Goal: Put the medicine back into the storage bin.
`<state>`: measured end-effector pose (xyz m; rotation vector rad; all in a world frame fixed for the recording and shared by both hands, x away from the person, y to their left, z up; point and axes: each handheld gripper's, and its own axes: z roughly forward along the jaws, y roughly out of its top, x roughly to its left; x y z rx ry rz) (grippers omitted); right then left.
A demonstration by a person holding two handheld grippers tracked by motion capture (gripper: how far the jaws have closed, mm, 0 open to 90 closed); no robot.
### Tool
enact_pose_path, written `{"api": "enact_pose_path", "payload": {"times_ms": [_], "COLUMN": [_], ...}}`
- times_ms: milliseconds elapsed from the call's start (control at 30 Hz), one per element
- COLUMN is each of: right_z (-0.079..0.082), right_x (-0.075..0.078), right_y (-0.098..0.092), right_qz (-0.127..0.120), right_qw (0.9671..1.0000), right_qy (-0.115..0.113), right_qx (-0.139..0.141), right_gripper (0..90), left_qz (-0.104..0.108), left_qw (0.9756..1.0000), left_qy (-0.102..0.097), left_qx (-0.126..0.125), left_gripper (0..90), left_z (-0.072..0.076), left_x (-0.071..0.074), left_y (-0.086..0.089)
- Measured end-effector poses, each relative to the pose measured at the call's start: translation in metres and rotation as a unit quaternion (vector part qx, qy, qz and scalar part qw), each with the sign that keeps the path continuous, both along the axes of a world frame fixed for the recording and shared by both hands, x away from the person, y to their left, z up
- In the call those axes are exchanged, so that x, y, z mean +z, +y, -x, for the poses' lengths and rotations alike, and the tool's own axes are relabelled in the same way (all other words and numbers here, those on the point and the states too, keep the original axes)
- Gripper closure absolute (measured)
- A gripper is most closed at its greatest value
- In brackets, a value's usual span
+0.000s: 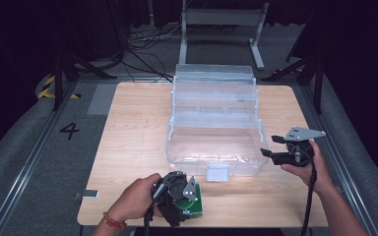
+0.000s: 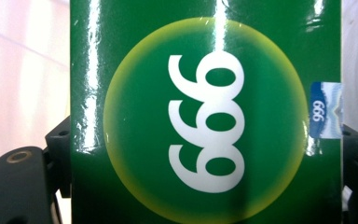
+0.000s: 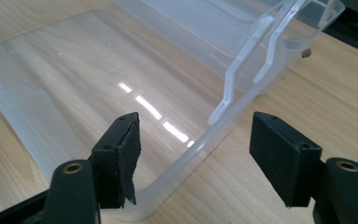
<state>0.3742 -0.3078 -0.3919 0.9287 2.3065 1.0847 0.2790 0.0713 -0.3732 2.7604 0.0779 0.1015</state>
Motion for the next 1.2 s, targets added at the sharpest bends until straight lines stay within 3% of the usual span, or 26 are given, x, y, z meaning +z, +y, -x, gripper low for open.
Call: {"api": "enact_pose_path", "payload": {"times_ms": [100, 200, 267, 333, 400, 500, 633, 767, 933, 1000, 1133, 1200], "right_z": [0.005, 0.011, 0.016, 0.018, 0.019, 0.019, 0.020, 0.019, 0.017, 0.016, 0.016, 0.016], "right_x": [0.000, 0.003, 0.004, 0.004, 0.000, -0.010, -0.028, -0.046, -0.063, -0.069, -0.078, -0.082], "right_y": [-0.010, -0.024, -0.031, -0.036, -0.045, -0.051, -0.057, -0.057, -0.053, -0.051, -0.045, -0.044], "right_qz": [-0.008, -0.030, -0.017, -0.023, -0.018, 0.005, 0.012, 0.020, 0.029, 0.016, 0.022, 0.027], "right_qw": [1.0000, 0.9995, 0.9995, 0.9994, 0.9994, 0.9995, 0.9994, 0.9988, 0.9978, 0.9977, 0.9972, 0.9969], "right_qy": [-0.004, -0.010, -0.020, -0.019, -0.009, 0.001, 0.016, 0.034, 0.054, 0.061, 0.068, 0.071], "right_qx": [-0.005, -0.008, -0.015, -0.015, -0.029, -0.032, -0.028, -0.030, -0.026, -0.024, -0.023, -0.022], "right_gripper": [33.4, 34.6, 34.1, 34.1, 34.2, 34.5, 34.3, 35.0, 35.3, 35.4, 35.0, 35.1], "left_qz": [0.018, 0.018, 0.016, 0.014, 0.015, 0.020, 0.028, 0.030, 0.030, 0.028, 0.022, 0.023], "left_qw": [0.9998, 0.9995, 0.9995, 0.9993, 0.9991, 0.9986, 0.9975, 0.9961, 0.9962, 0.9962, 0.9950, 0.9950], "left_qy": [-0.009, -0.017, -0.024, -0.033, -0.039, -0.049, -0.064, -0.083, -0.082, -0.082, -0.093, -0.089], "left_qx": [0.001, -0.021, -0.011, -0.011, -0.008, -0.006, -0.012, -0.010, -0.004, -0.012, -0.030, -0.039], "left_gripper": [16.5, 16.5, 16.5, 16.5, 16.5, 16.5, 16.5, 16.4, 16.4, 16.3, 16.3, 16.3], "left_z": [-0.003, -0.011, -0.015, -0.018, -0.024, -0.027, -0.036, -0.050, -0.068, -0.078, -0.091, -0.099], "left_x": [0.013, 0.028, 0.039, 0.045, 0.054, 0.065, 0.079, 0.087, 0.091, 0.093, 0.093, 0.092], "left_y": [0.004, 0.009, 0.012, 0.013, 0.015, 0.017, 0.015, 0.013, 0.010, 0.007, 0.001, -0.001]}}
